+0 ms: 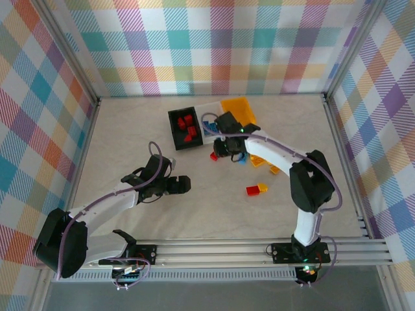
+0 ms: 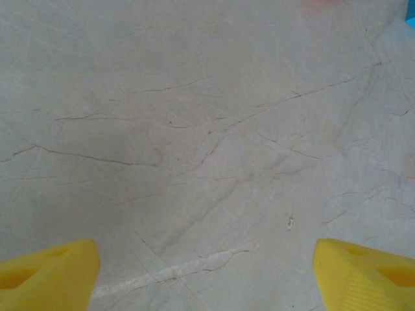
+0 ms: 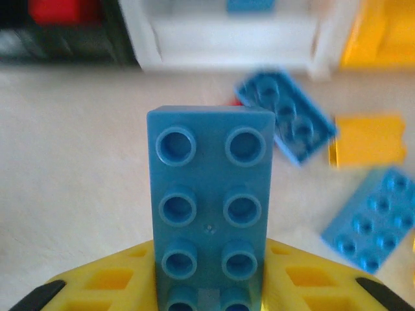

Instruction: Sort the legos into containers by color

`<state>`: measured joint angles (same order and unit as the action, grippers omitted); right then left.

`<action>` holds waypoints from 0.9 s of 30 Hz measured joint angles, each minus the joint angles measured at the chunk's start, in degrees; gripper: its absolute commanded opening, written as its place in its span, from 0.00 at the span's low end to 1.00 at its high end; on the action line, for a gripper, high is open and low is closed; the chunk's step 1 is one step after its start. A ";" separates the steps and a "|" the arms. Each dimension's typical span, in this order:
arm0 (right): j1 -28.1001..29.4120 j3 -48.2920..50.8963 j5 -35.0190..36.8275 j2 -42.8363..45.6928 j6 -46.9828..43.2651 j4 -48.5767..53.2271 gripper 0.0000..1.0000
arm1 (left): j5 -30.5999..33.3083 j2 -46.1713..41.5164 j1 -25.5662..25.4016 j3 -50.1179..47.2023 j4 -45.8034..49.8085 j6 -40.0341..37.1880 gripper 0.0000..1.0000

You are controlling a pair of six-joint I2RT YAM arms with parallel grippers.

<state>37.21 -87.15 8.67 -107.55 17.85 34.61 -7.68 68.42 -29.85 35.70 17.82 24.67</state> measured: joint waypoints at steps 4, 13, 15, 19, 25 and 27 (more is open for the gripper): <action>-1.18 -14.27 -0.15 -8.41 -2.62 0.26 0.37 | 0.02 0.00 0.00 0.00 0.04 0.00 0.86; -5.01 -36.02 -0.11 -26.05 -7.15 3.28 0.39 | 0.02 0.26 0.07 0.02 0.87 -0.07 0.86; -5.66 -40.41 -0.11 -29.18 -7.89 4.28 0.42 | 0.02 0.50 0.13 0.02 1.51 -0.11 0.86; -6.36 -46.05 -0.55 -32.61 -8.98 5.44 0.53 | 0.04 0.50 0.33 0.02 1.73 -0.11 0.86; -6.73 -46.84 -2.05 -32.00 -9.53 6.32 0.54 | 0.04 -0.07 0.37 0.02 2.10 -0.04 0.86; -6.73 -40.22 -2.32 -27.85 -8.90 5.79 0.55 | 0.04 -0.59 0.37 0.02 2.19 -0.04 0.86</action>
<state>30.48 -127.37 6.35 -135.39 8.95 40.40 -7.64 67.83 -29.47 35.73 20.01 24.62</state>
